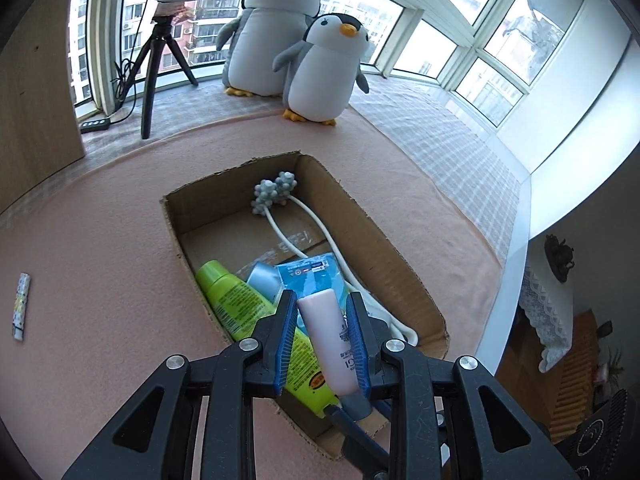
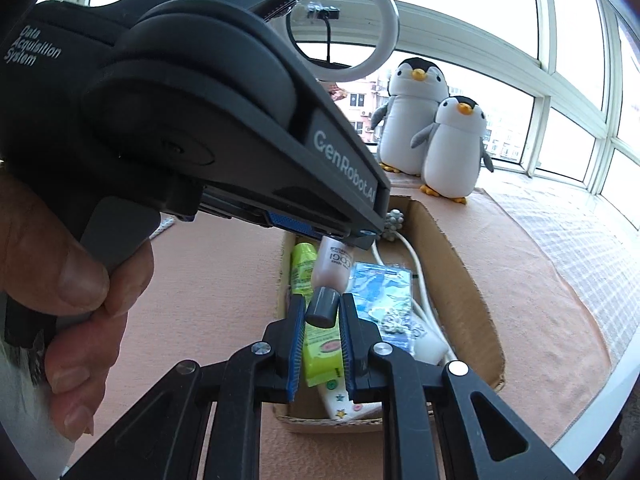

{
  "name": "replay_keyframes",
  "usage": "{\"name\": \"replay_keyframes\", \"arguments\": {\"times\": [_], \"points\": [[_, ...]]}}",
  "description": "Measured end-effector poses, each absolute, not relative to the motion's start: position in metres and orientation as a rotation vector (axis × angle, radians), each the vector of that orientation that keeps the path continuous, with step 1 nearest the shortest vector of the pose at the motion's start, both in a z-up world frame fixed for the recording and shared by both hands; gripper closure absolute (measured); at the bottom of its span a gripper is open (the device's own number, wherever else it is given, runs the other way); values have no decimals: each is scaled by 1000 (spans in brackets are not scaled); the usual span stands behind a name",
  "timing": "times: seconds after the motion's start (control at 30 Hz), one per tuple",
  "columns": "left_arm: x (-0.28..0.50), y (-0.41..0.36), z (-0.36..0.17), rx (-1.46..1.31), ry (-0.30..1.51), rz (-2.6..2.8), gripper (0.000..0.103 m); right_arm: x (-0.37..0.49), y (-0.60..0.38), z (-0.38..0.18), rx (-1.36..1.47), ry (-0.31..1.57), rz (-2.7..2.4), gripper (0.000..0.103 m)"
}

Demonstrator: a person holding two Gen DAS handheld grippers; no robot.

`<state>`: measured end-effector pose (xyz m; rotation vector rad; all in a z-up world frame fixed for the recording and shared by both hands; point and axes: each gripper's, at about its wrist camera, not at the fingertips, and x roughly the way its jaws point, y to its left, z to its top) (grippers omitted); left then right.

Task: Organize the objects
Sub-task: 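Carry the white bottle into the cardboard box and open both grippers, then move the right gripper to the patterned white case and close on it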

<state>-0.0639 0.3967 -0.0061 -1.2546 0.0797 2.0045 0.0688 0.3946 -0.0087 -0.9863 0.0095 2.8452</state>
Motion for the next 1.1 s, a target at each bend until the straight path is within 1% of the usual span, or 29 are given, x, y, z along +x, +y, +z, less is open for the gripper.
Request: {"name": "replay_keyframes", "arguments": {"times": [0.07, 0.1, 0.13, 0.27, 0.37, 0.43, 0.47, 0.53, 0.57, 0.67, 0.73, 0.8, 0.83, 0.9, 1.0, 1.07, 1.1], "points": [[-67, 397, -11, -1267, 87, 2034, 47, 67, 401, -11, -986, -15, 2781, 87], [-69, 392, -12, -1263, 82, 2069, 27, 65, 404, -13, -1007, -14, 2763, 86], [-69, 387, -11, -1249, 73, 2100, 20, 65, 407, -13, -1012, -4, 2752, 83], [-75, 357, -12, -1249, 48, 2150, 20, 64, 401, -5, -982, -18, 2781, 80], [-82, 320, -14, -1273, -7, 2202, 20, 56, 384, 1, -979, -48, 2829, 73], [-86, 290, -15, -1282, -45, 2244, 20, 49, 365, 2, -999, -63, 2879, 63], [-87, 269, -16, -1290, -66, 2275, 20, 52, 344, 1, -1010, -68, 2902, 60], [-88, 231, -19, -1308, -105, 2328, 20, 39, 321, -8, -1080, -48, 2955, 41], [-88, 206, -23, -1326, -132, 2358, 20, 28, 311, -17, -1162, -1, 2984, 38], [-82, 135, -35, -1385, -242, 2432, 20, 0, 282, -49, -1390, 122, 2989, 38], [-71, 85, -44, -1425, -320, 2486, 20, -27, 254, -73, -1549, 151, 2947, 38], [-57, 45, -52, -1455, -386, 2520, 20, -42, 235, -86, -1636, 174, 2921, 38], [-49, 28, -56, -1462, -412, 2534, 20, -51, 224, -92, -1667, 174, 2907, 35], [-33, -5, -63, -1476, -474, 2567, 20, -70, 196, -95, -1633, 75, 2917, 33], [-8, -47, -72, -1496, -589, 2601, 20, -98, 169, -101, -1653, 26, 2947, 33], [6, -71, -76, -1495, -636, 2609, 20, -122, 145, -105, -1647, -77, 2938, 33], [12, -82, -76, -1490, -658, 2623, 20, -127, 141, -109, -1636, -87, 2927, 33]]}}
